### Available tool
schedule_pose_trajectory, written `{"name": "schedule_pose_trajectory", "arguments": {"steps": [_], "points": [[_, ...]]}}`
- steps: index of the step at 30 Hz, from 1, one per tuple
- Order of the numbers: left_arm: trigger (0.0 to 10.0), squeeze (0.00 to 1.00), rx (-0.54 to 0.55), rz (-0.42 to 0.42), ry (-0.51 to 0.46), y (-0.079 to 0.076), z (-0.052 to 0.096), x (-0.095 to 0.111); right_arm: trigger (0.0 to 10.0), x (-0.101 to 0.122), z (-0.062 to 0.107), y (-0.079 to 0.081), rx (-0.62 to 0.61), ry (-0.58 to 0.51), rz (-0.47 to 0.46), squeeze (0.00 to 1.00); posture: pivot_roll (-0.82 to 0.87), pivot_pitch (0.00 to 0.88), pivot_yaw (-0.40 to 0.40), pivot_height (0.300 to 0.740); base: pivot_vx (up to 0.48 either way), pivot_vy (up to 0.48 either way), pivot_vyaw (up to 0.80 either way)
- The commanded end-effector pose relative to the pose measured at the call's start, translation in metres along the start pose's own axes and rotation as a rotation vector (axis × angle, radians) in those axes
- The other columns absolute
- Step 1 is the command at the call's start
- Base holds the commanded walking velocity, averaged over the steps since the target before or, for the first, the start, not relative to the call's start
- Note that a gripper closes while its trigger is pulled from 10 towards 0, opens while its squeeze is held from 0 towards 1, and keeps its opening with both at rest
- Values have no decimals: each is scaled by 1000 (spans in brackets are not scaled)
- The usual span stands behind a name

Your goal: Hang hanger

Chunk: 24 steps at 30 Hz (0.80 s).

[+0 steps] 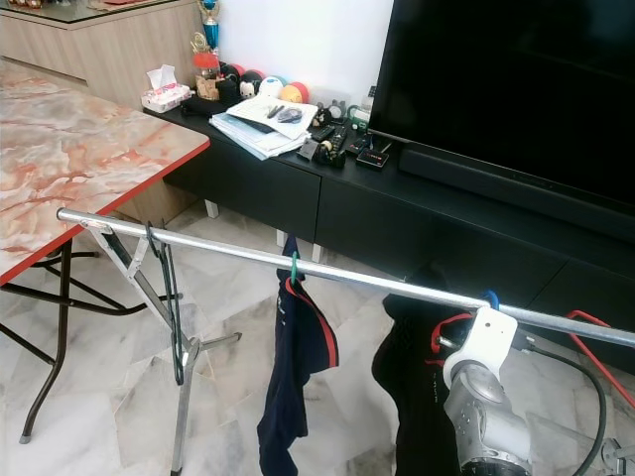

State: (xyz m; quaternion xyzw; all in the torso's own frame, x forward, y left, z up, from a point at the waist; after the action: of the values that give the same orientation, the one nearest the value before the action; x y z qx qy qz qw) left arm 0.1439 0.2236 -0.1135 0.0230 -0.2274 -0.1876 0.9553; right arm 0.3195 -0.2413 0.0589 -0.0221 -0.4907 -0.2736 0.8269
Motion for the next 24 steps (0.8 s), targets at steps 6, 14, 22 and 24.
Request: {"name": "schedule_pose_trajectory", "arguments": {"steps": [6,14,22,24], "points": [[10000,0,-65,-17,50,-15,0,-13,0,-11,-1,-1,-6,55,-10,0,12,70,-62,740,0,0,0],[10000,0,-64,-17,48,-15,0,-13,0,-6,1,3,4,2,-26,0,12,71,-63,740,0,0,0],[10000,0,-58,-17,46,-14,0,-12,0,10,20,5,50,-230,-5,0,5,72,-65,740,0,0,0],[10000,0,-59,-19,46,-14,0,-12,0,7,24,5,62,-243,-1,0,5,73,-66,740,0,0,0]]}}
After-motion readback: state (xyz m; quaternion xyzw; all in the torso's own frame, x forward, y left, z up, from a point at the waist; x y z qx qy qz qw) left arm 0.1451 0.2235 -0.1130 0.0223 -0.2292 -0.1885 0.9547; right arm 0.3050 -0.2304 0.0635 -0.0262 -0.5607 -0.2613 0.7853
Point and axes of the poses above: a point about 5 cm out from each wrist's last joint towards the gripper, its own z axis pointing back from the gripper into the wrist, its own x axis along the axis of the wrist's last joint, y = z × x, the point moved 2 cm from there along -z, pointing out of the wrist towards the gripper, and after that the axes turned 8 degrees about -z, right-handed, at the moved point
